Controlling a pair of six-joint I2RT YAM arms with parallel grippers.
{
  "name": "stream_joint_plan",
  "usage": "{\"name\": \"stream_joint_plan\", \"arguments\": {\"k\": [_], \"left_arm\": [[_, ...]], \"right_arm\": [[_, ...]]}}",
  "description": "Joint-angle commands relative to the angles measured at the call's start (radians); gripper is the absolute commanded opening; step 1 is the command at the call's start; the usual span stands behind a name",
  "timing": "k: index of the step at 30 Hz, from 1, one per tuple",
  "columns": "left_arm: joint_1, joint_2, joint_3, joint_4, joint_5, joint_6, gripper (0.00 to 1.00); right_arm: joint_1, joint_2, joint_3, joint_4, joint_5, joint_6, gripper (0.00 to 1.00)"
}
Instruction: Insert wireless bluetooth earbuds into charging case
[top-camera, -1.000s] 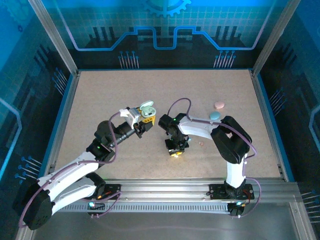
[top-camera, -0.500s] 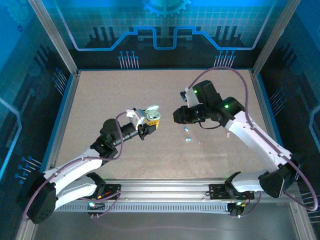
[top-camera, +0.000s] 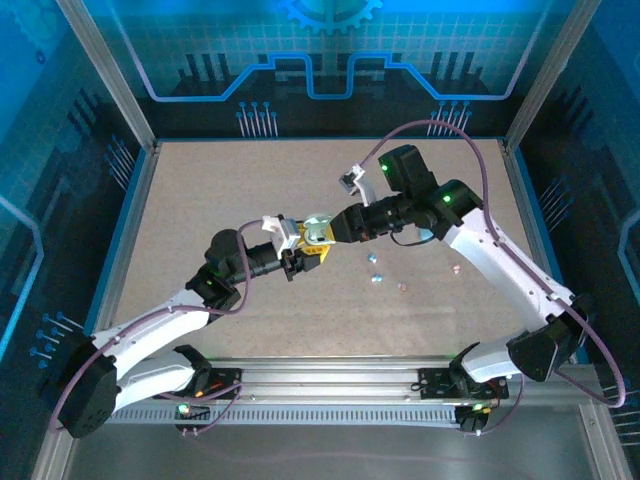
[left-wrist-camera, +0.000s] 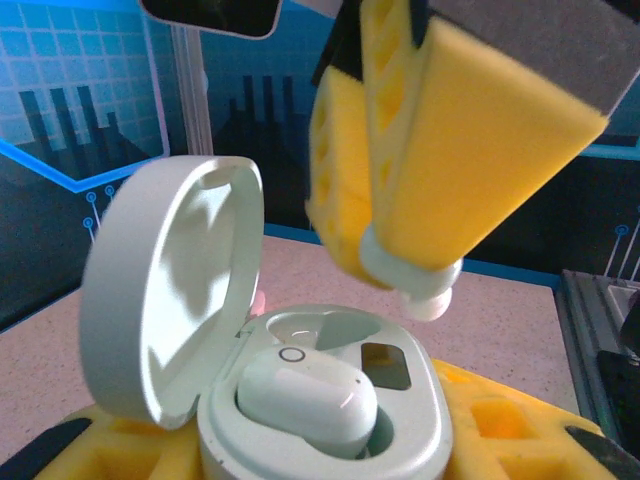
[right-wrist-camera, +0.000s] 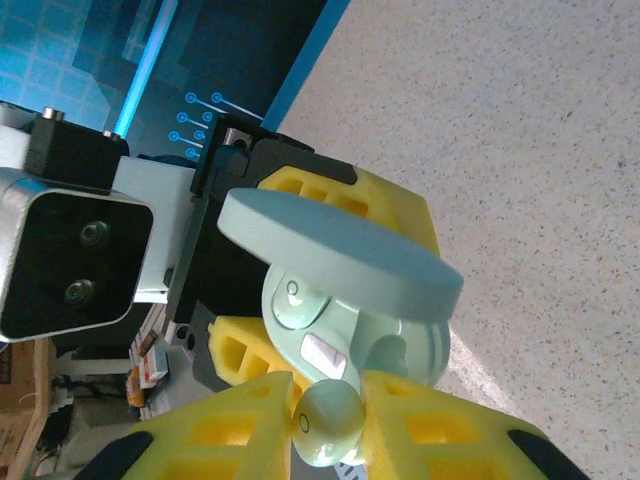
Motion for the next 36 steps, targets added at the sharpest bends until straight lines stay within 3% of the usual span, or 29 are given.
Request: {"name": "stream_joint_plan", "arguments": {"k": [1,25,36], "left_arm": [[-0.008,0.007,0.034,0.017,0.04,0.002,0.35],[-0.009,0.012,0.039,0.051,0.066,-0.038,0.35],[-0.008,0.014,0.042,0.045,0.069,-0.044,0.35]], "right_arm": [[0.01,0.006,0.038,0.006,-0.019,-0.022,0.24],[0.031,0.044,0.023,0.011,0.105,-0.084,0.24],[0.053,0.023,0.0,0.093,0.158,-0.085,0.24]]}}
